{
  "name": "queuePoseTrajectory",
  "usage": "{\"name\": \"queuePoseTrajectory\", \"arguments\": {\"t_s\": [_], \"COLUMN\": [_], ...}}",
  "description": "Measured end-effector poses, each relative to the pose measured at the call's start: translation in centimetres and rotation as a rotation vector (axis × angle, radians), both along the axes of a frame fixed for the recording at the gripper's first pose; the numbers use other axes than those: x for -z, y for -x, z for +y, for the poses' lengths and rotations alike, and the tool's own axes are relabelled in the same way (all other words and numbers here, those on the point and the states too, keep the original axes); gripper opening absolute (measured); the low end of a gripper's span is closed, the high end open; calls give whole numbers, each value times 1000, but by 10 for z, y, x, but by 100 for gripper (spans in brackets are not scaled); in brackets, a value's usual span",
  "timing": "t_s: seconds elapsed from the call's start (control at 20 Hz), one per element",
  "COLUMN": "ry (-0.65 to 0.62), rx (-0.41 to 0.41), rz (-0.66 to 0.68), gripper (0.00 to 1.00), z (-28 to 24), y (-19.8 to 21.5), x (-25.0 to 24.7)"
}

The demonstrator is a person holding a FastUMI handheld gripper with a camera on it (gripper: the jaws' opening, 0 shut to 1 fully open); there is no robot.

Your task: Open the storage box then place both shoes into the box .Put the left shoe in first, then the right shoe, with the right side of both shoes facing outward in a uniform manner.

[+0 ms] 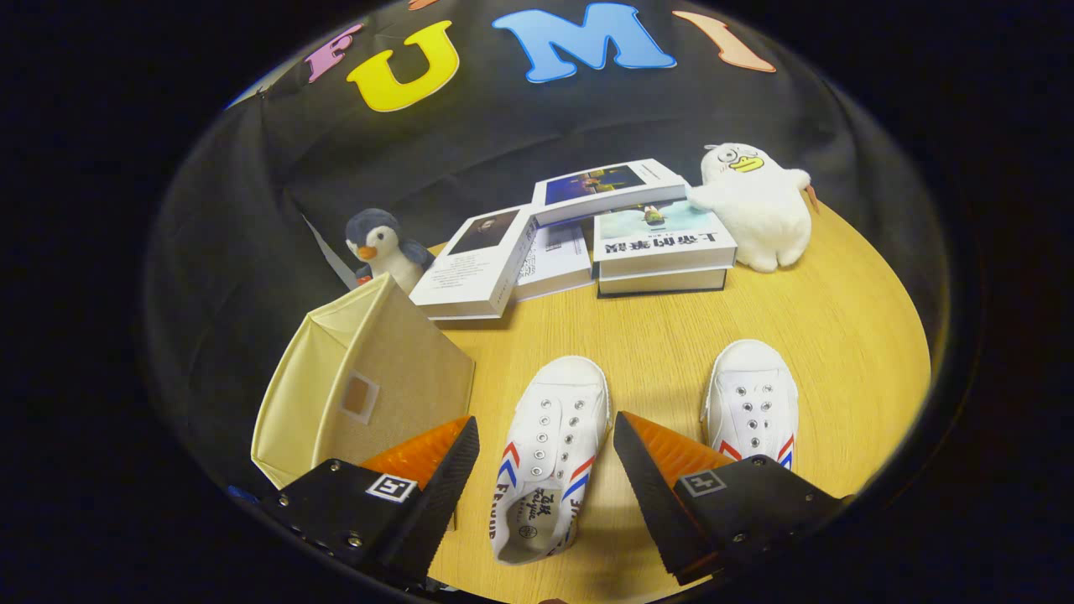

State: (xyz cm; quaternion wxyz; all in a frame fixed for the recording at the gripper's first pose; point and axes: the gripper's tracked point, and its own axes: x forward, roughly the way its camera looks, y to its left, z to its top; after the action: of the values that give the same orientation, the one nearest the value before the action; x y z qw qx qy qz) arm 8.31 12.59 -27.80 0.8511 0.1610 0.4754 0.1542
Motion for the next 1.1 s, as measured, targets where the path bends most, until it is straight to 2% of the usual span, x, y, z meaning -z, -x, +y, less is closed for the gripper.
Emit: {"name": "queuePoseTrajectory", "arguments": {"t_s": [0.5, 0.65, 0.8, 1.0, 1.05, 1.1], "ry": [66, 80, 62, 42, 45, 43], "rx": [-58, -86, -103, -87, -86, -80], "rz": [138, 177, 219, 233, 242, 247], "gripper": [97, 88, 86, 57, 35, 29], "z": [-11, -8, -2, 3, 6, 4], "y": [23, 32, 40, 38, 40, 39], "x": [50, 62, 66, 66, 66, 67]}}
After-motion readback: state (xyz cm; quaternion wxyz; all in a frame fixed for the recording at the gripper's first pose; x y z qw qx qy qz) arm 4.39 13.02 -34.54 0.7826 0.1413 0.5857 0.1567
